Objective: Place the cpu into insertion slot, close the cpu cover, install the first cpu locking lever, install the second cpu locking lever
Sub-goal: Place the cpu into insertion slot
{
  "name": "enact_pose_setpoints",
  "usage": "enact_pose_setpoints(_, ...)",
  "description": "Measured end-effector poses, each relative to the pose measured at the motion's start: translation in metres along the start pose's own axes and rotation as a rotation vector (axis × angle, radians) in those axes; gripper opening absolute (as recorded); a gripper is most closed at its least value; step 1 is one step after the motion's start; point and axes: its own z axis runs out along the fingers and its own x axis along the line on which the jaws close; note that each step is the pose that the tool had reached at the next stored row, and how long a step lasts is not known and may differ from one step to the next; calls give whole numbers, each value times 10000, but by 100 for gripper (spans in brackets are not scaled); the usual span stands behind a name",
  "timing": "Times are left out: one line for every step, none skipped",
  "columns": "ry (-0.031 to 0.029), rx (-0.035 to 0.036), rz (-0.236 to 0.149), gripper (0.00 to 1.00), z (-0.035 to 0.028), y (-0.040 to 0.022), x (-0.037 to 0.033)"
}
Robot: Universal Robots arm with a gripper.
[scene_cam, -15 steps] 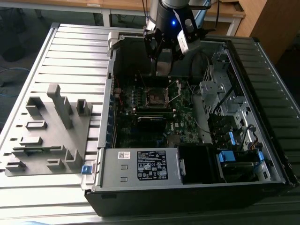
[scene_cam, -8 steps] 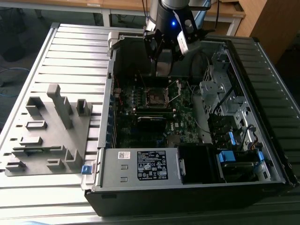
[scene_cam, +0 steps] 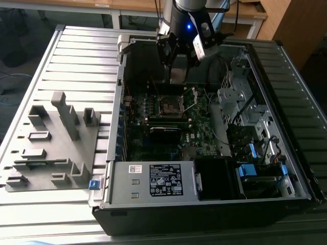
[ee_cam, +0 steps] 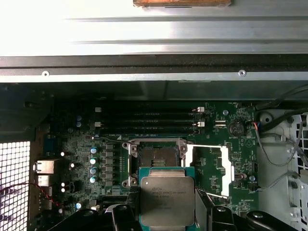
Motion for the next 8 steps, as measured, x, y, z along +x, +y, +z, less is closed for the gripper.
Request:
enact_pose_setpoints(-1, 0, 0, 54, 1, 0, 0)
enact_pose_setpoints(0, -1, 0, 54, 2, 0, 0)
enact_pose_setpoints(-2, -3, 0, 54, 5, 0, 0)
enact_pose_setpoints(-2, -3, 0, 54, 9, -1, 0)
enact_pose_setpoints(-1, -2, -1, 54, 13, -1, 0)
enact_pose_setpoints(-1, 0, -1, 54, 19, -2, 0)
enact_pose_setpoints(0, 0, -1, 54, 24, -2, 0)
enact_pose_setpoints(-1, 0, 0, 54, 31, -3, 0)
